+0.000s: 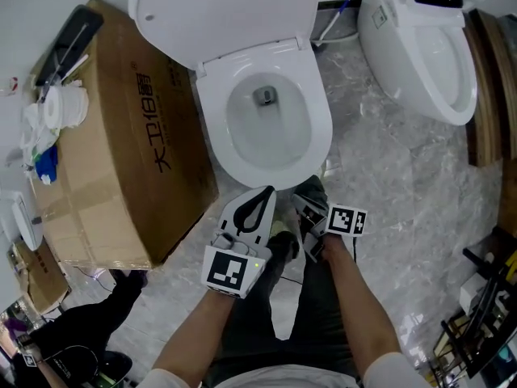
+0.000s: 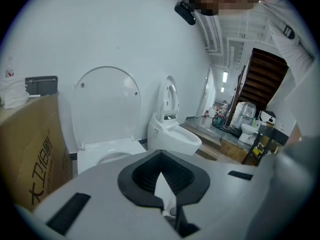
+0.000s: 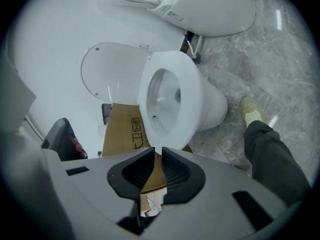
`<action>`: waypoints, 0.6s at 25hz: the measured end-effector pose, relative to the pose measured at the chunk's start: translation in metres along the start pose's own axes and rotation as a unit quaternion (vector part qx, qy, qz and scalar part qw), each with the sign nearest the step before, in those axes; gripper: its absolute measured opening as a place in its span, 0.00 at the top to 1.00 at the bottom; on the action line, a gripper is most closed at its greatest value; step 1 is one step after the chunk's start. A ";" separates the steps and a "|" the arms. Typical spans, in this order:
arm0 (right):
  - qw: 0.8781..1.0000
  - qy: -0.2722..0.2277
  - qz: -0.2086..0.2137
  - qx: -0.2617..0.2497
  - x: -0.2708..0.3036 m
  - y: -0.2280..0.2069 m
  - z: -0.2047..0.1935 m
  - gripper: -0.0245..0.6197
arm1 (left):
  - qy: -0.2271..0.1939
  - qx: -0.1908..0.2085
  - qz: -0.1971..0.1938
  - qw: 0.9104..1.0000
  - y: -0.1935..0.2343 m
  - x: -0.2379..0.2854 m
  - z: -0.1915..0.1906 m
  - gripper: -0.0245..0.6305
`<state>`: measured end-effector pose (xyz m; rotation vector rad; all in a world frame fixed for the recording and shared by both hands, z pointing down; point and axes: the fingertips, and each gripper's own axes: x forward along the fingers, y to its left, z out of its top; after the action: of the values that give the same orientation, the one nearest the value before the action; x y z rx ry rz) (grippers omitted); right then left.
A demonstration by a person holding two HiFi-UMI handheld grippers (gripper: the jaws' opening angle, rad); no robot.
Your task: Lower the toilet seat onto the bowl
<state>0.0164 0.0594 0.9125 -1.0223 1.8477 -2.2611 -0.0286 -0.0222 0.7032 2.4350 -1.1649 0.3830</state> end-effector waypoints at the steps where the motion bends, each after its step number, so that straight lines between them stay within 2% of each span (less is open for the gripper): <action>1: 1.000 0.000 0.001 -0.013 -0.008 0.013 -0.001 0.88 | -0.001 0.001 -0.002 1.000 -0.004 -0.004 0.007 0.95; 7: 0.994 0.000 0.019 -0.107 -0.053 0.110 -0.001 0.90 | -0.011 0.013 -0.015 1.000 -0.031 -0.033 0.063 0.95; 11: 0.991 -0.018 0.051 -0.126 -0.076 0.177 0.007 0.90 | -0.013 0.010 -0.015 1.000 -0.044 -0.054 0.098 0.95; 15: 0.986 -0.029 0.077 -0.146 -0.093 0.231 0.014 0.90 | -0.029 0.025 -0.015 0.999 -0.054 -0.070 0.135 0.95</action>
<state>0.0131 0.0217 0.6661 -0.9280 2.1951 -1.8934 -0.0194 -0.0085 0.5421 2.5191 -1.1548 0.3377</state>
